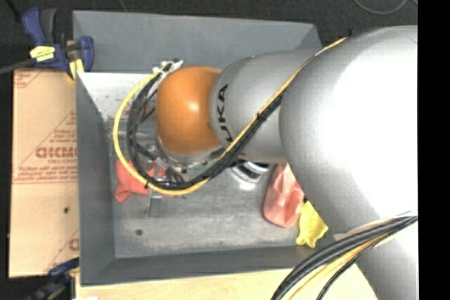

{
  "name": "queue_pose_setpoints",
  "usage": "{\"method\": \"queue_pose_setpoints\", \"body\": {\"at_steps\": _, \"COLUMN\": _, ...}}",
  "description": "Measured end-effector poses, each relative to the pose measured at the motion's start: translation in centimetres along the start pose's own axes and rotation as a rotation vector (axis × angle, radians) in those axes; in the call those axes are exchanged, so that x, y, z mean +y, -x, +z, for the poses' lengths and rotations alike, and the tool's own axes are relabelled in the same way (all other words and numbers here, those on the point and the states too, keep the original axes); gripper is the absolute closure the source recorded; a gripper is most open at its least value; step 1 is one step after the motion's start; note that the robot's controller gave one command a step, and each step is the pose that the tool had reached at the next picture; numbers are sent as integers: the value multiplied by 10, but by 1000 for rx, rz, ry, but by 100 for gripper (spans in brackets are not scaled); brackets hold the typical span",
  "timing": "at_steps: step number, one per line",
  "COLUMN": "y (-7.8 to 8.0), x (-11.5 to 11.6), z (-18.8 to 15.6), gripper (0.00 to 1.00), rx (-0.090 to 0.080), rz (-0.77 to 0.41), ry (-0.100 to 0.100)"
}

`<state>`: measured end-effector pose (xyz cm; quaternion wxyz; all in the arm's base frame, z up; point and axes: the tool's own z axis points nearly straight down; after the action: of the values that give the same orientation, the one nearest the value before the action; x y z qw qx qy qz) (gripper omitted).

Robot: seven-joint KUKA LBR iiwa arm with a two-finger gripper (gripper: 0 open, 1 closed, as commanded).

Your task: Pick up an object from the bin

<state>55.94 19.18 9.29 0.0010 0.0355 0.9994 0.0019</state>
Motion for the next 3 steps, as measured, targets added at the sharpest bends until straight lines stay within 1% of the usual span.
{"method": "queue_pose_setpoints", "body": {"at_steps": 1, "y": -1, "x": -18, "z": 23, "gripper": 0, "rx": 2, "rz": 169, "ry": -2}}
{"method": "queue_pose_setpoints", "body": {"at_steps": 2, "y": 0, "x": -2, "z": 22, "gripper": 0, "rx": -3, "rz": 305, "ry": 1}}
{"method": "queue_pose_setpoints", "body": {"at_steps": 3, "y": 0, "x": -8, "z": 22, "gripper": 0, "rx": 0, "rz": 229, "ry": -1}}
